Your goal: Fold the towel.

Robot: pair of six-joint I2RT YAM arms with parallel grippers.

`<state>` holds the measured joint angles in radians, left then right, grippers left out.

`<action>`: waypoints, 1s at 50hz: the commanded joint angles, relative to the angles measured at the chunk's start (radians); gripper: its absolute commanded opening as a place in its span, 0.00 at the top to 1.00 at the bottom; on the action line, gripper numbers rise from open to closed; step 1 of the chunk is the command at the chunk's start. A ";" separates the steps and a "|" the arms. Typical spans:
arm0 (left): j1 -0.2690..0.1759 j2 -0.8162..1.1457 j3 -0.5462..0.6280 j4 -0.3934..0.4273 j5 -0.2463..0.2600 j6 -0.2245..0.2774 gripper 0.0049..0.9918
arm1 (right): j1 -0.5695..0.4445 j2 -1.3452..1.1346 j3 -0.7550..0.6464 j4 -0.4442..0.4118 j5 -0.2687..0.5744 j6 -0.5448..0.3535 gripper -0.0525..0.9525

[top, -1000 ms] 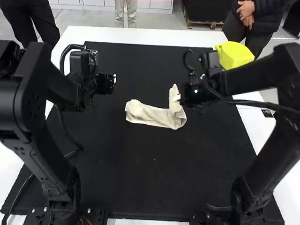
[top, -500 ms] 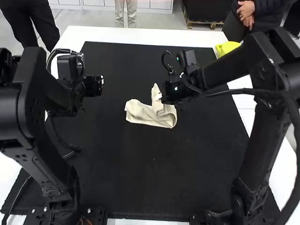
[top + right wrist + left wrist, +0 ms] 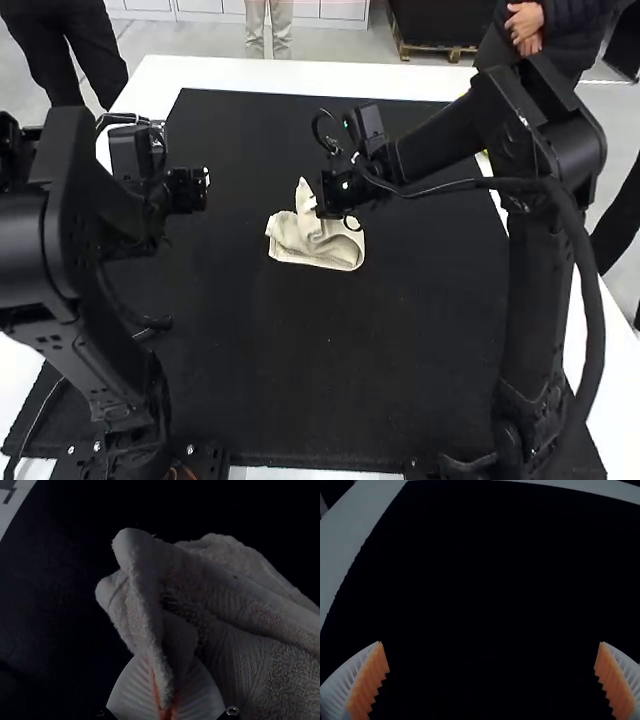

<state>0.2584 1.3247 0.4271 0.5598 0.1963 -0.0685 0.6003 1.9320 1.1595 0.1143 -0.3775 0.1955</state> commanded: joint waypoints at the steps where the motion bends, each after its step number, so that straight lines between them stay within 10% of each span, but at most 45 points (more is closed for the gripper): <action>1: 0.016 -0.021 -0.005 0.014 0.023 0.013 0.03 | 0.021 0.019 0.051 0.008 0.003 0.007 0.97; 7: 0.018 -0.019 -0.013 0.017 0.025 0.018 0.03 | 0.032 0.036 0.074 0.018 -0.003 0.007 0.97; 21: 0.018 -0.027 -0.022 0.022 0.025 0.016 0.03 | 0.046 0.036 0.146 0.064 -0.023 0.062 0.37; 30: 0.018 -0.055 -0.030 0.020 0.026 0.016 0.03 | 0.030 -0.005 0.157 0.045 -0.023 0.064 0.19; 34: 0.018 -0.062 -0.034 0.020 0.026 0.016 0.03 | 0.004 -0.045 0.152 0.050 -0.029 0.067 0.30; 39: 0.018 -0.068 -0.034 0.017 0.026 0.016 0.03 | -0.053 -0.096 0.106 0.065 -0.072 0.068 0.99; 50: 0.018 -0.078 -0.042 0.017 0.028 0.016 0.03 | -0.086 -0.116 -0.015 0.151 -0.086 0.053 0.98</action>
<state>0.2684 1.2747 0.3962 0.5724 0.2100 -0.0643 0.5068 1.8256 1.1965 0.2432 -0.4343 0.2676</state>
